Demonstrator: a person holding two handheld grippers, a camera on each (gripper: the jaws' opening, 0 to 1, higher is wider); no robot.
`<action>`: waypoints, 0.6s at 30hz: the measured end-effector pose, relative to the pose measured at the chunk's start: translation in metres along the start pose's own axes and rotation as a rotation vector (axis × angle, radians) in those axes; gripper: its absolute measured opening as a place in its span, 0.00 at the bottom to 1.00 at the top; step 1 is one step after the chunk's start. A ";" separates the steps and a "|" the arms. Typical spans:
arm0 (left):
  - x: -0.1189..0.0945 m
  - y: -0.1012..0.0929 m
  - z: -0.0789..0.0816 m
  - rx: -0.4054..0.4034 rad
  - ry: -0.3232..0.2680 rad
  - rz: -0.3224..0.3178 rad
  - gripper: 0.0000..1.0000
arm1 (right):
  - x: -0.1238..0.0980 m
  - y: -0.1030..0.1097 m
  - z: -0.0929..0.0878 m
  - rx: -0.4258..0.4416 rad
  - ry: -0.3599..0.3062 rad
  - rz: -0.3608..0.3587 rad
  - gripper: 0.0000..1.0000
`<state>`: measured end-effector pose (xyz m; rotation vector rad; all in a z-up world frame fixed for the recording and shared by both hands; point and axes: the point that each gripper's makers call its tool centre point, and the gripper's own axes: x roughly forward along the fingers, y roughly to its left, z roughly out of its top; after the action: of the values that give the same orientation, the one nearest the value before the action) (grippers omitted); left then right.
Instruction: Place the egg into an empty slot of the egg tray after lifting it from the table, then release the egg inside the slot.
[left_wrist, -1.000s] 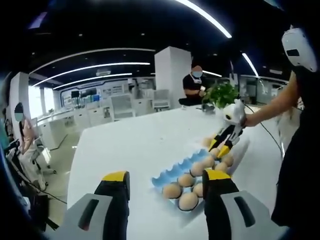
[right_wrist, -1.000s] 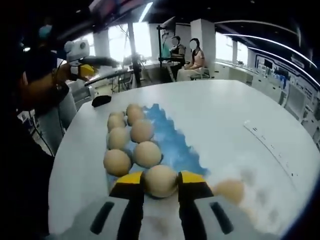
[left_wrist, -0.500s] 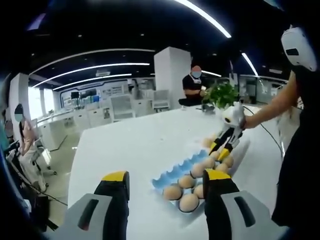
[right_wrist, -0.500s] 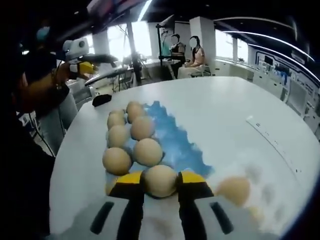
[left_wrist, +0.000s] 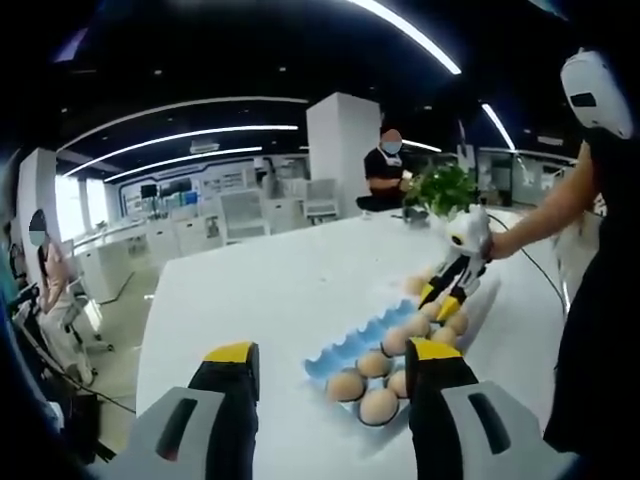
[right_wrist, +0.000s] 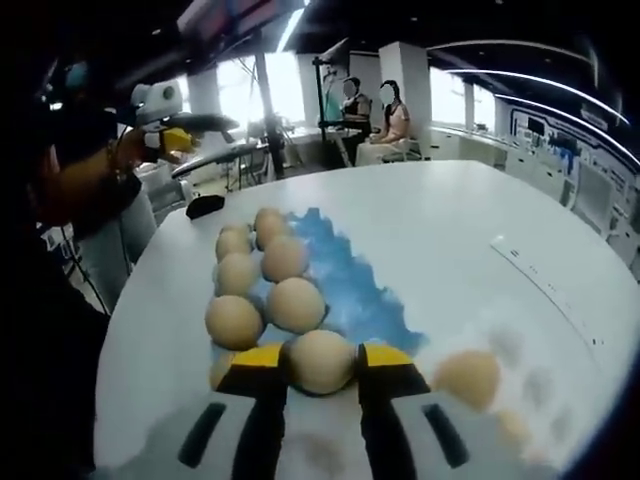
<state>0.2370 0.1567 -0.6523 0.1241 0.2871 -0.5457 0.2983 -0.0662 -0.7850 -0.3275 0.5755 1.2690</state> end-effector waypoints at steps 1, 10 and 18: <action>0.000 0.000 0.000 0.000 0.000 0.000 0.59 | -0.001 0.000 0.000 0.003 -0.001 -0.001 0.29; 0.002 -0.001 -0.001 -0.004 0.001 -0.002 0.59 | -0.032 -0.033 0.021 0.039 -0.091 -0.120 0.29; 0.001 -0.002 -0.003 -0.003 0.006 -0.003 0.58 | -0.060 -0.086 0.009 0.073 -0.084 -0.297 0.28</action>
<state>0.2364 0.1555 -0.6560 0.1223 0.2941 -0.5482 0.3717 -0.1335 -0.7498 -0.2860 0.4804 0.9688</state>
